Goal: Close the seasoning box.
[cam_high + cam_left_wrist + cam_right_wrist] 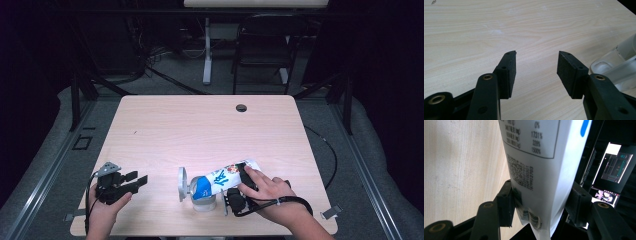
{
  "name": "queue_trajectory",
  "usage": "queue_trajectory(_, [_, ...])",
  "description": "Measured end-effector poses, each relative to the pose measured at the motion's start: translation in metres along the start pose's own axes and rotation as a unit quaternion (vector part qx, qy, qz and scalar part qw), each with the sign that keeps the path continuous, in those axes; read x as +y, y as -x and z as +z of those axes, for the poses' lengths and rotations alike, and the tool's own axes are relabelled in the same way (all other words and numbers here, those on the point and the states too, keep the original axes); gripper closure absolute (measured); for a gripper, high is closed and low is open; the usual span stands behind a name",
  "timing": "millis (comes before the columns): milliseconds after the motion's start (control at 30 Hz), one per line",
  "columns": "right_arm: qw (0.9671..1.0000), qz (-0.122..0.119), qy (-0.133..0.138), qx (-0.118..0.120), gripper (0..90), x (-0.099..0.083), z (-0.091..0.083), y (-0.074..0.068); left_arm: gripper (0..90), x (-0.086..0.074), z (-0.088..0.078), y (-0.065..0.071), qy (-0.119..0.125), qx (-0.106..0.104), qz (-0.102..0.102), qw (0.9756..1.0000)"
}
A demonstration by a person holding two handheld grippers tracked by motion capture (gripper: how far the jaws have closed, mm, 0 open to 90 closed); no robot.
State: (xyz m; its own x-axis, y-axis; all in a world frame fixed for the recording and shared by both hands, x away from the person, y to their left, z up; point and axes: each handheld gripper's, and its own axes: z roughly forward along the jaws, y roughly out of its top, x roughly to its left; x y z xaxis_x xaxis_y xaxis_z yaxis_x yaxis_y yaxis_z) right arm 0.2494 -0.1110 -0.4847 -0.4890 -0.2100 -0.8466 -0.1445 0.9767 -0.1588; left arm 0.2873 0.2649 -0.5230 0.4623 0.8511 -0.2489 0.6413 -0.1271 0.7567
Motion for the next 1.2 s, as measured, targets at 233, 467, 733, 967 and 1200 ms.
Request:
queue_trajectory(233, [1.0, -0.003, 0.003, -0.001, 47.4, 0.0, 0.0002, -0.0002, 49.9, -0.0001, -0.0001, -0.0004, -0.003, 0.0, -0.001, 1.0])
queue_trajectory(467, [1.0, -0.007, 0.004, -0.004, 47.5, 0.0004, 0.0003, -0.0001, 49.9, -0.0005, 0.0007, -0.0007, 0.002, 0.002, -0.002, 1.0])
queue_trajectory(733, [0.9998, -0.015, -0.005, -0.007, 47.5, 0.0012, -0.0012, 0.001, 49.9, -0.0006, 0.0006, -0.0007, 0.0, 0.001, -0.003, 1.0])
queue_trajectory(967, [0.9999, -0.013, 0.0, -0.008, 47.6, 0.001, -0.0004, 0.0005, 49.9, -0.0006, 0.0004, -0.0014, 0.001, 0.001, -0.003, 1.0])
queue_trajectory(1200, [0.9998, -0.016, 0.0, -0.011, 47.7, 0.0013, -0.0003, 0.0001, 49.9, -0.0007, 0.0005, -0.0015, 0.001, 0.001, -0.003, 1.0])
